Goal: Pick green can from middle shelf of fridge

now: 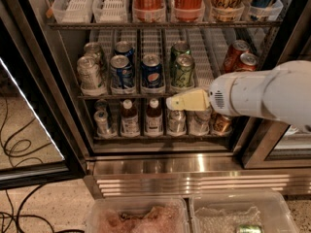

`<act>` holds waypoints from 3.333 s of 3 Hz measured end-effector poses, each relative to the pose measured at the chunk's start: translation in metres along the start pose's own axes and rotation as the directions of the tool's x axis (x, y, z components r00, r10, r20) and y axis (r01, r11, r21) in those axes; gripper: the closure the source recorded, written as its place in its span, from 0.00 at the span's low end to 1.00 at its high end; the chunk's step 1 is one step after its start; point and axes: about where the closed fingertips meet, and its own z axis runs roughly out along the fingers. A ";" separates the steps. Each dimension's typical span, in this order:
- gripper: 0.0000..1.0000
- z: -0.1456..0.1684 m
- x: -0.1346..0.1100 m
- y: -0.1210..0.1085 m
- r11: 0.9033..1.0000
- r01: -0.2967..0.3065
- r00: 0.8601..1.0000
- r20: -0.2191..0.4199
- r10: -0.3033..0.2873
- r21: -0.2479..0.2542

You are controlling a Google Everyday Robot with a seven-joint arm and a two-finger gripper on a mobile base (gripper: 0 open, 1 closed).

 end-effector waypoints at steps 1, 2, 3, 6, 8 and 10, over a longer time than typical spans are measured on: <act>0.00 0.016 0.001 0.002 0.998 0.014 1.000 0.003 -0.015 0.055; 0.00 0.016 0.001 0.002 0.998 0.014 1.000 0.003 -0.015 0.055; 0.00 0.014 0.001 -0.007 0.996 0.001 1.000 0.013 -0.002 0.092; 0.00 0.008 -0.006 -0.066 0.960 -0.053 0.997 0.064 0.037 0.276; 0.00 0.007 -0.010 -0.066 0.957 -0.083 0.994 0.092 0.060 0.279; 0.00 0.003 -0.033 -0.058 0.951 -0.097 0.986 0.159 0.052 0.294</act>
Offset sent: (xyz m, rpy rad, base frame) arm 0.0082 0.0071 -0.0077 -0.0264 -0.0187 -0.0318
